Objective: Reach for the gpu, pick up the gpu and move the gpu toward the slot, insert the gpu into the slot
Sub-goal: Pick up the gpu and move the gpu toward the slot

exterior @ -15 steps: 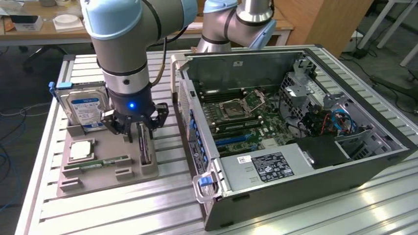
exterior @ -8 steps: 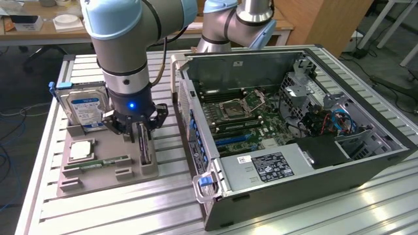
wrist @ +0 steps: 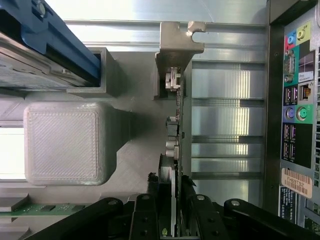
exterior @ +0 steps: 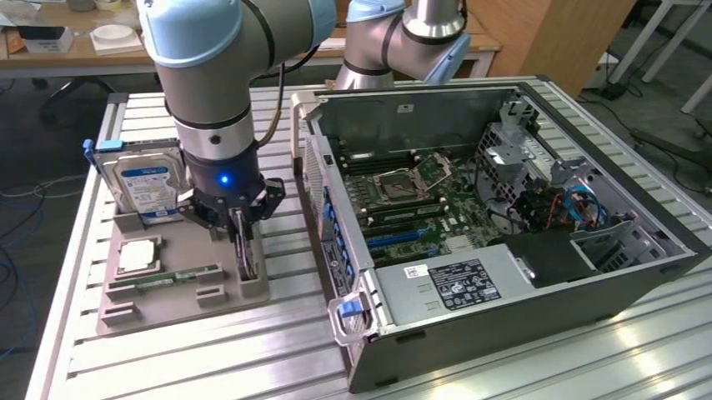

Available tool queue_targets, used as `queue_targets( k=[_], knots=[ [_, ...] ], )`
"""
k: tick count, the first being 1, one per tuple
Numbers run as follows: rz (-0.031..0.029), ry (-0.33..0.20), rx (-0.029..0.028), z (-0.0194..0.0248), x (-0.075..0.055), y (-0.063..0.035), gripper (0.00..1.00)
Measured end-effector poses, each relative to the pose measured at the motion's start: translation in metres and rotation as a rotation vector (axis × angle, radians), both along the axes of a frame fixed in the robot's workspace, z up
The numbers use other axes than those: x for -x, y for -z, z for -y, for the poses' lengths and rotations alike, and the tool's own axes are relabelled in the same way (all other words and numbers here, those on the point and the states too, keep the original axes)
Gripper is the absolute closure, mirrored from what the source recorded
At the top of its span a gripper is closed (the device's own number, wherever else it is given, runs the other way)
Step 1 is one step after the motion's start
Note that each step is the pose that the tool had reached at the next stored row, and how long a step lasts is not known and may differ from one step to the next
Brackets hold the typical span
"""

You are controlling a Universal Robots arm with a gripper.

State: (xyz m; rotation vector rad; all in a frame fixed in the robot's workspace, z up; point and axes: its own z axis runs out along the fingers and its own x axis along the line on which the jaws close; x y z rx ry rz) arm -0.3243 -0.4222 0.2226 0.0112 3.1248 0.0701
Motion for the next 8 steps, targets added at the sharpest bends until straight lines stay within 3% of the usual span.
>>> queue_targets(
  k=[8],
  knots=[
    [0.0001,0.0,0.0006,0.0,-0.0017,0.0003,0.7]
  ],
)
